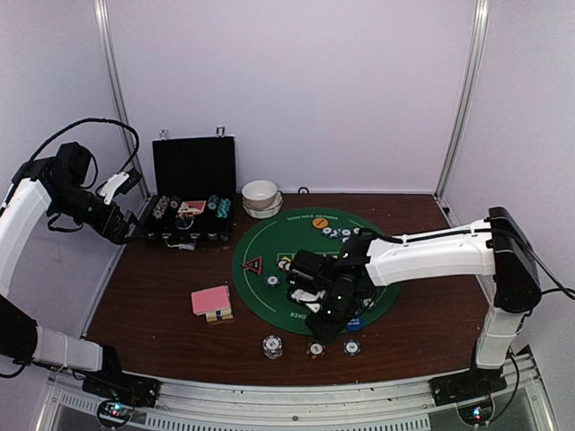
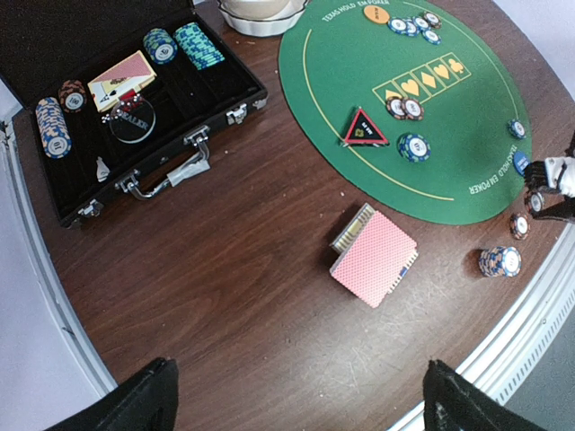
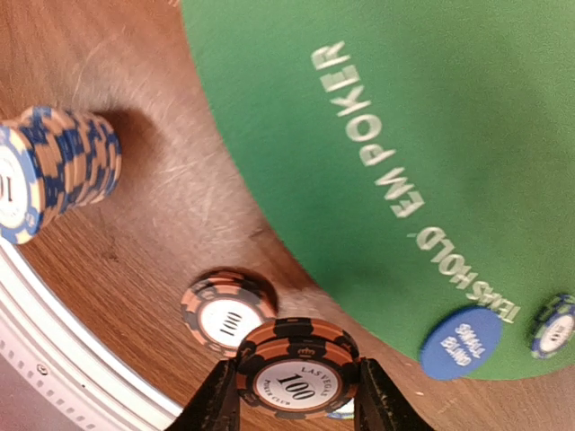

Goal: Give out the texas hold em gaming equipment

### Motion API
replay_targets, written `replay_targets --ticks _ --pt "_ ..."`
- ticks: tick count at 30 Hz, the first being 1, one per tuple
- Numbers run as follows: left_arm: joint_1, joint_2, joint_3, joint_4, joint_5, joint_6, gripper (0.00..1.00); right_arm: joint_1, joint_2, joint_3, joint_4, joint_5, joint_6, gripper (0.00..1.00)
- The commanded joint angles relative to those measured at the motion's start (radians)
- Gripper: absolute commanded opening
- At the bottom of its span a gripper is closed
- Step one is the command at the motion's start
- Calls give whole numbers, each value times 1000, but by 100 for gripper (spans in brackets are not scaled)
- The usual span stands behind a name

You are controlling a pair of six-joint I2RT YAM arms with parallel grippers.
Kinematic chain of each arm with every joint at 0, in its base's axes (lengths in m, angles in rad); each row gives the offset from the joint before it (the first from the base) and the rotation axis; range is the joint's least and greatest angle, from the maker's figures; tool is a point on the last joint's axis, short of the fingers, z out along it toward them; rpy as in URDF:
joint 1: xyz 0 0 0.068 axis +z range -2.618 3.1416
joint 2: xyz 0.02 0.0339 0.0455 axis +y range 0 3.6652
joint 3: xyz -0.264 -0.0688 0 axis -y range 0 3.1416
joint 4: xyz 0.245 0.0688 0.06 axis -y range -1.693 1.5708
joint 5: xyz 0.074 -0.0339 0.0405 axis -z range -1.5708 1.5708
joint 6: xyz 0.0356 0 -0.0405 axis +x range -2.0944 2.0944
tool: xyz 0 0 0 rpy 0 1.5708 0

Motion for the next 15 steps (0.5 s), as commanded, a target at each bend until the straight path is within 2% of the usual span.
replay_targets --ticks 1,15 --pt "7 -10 18 -7 14 13 98 -43 -57 24 -24 26 6 10" --pt "8 -13 24 -12 12 19 98 -170 37 21 65 36 26 9"
